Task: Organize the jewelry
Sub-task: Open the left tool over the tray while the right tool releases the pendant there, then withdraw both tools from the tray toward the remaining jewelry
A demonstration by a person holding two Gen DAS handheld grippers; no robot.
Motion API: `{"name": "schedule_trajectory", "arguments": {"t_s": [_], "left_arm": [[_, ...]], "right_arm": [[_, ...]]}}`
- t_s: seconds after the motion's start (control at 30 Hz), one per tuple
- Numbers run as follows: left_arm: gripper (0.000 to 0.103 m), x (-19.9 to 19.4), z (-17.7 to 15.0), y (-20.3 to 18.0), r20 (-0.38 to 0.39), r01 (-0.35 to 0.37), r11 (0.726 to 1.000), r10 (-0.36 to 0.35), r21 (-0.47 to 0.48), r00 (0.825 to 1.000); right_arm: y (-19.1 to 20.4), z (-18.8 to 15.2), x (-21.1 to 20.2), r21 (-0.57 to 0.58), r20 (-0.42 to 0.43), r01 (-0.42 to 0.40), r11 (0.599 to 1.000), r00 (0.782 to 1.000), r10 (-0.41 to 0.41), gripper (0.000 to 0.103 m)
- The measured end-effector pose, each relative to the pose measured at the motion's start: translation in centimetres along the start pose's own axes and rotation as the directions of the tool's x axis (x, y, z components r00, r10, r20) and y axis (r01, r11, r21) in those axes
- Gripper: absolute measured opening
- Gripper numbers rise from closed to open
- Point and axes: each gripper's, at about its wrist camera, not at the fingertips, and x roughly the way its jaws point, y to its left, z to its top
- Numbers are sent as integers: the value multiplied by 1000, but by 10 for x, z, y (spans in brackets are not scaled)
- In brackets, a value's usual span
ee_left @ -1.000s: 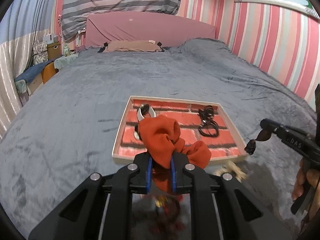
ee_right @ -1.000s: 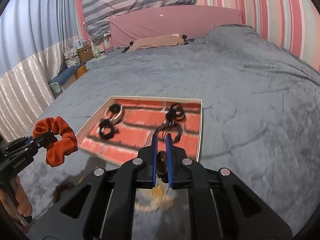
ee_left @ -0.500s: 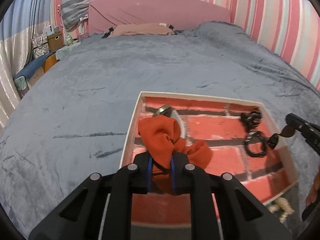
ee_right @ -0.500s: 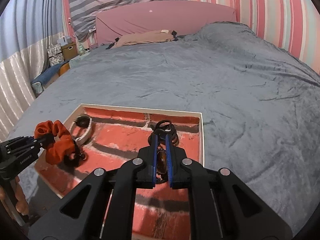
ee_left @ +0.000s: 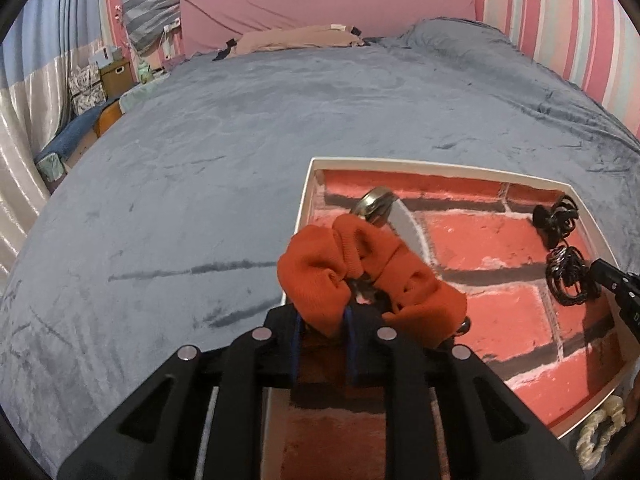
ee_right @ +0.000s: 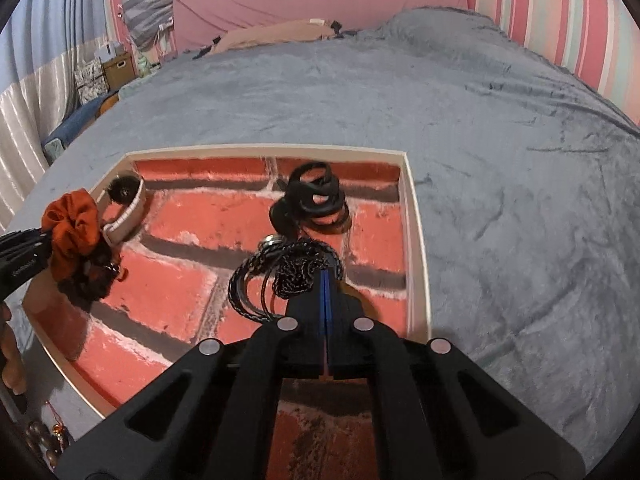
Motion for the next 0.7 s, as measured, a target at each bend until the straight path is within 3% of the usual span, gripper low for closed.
{"name": "schedule_trajectory", "arguments": {"t_s": [0.1,0.17,0.2,0.23,0.27,0.3,0.53,0.7], "left_arm": [[24,-3,-3,3,-1,16,1000,-16,-5,1000],[30,-11,-5,4,12,31,999,-31,-9,999],[37,-15,-6,3,18,36,999,-35,-9,999],[41,-20,-8,1,29,44,999,-44,-7,999],[53,-28,-10,0,47,33,999,-33,-2,998],[62,-33,-12,-2,63,23,1000,-23,2,998],[69,-74,-29,3,95,70,997,-69,-11,993],[69,-112,-50,15,123,63,998,-60,-24,991]], "right_arm": [[2,-2,-3,-13,4,-4,1000,1000,5,3],[2,-2,-8,-13,15,-15,1000,1000,16,12],[2,-1,-11,-12,19,-19,1000,1000,19,27],[1,-2,-17,-9,31,-20,1000,999,20,34],[1,-2,-22,-9,43,-24,1000,999,24,43],[2,-3,-28,-15,50,-26,1000,998,27,45],[2,-16,-71,-34,95,-37,999,995,41,62],[-1,-41,-104,-48,123,-21,999,992,26,68]]}}
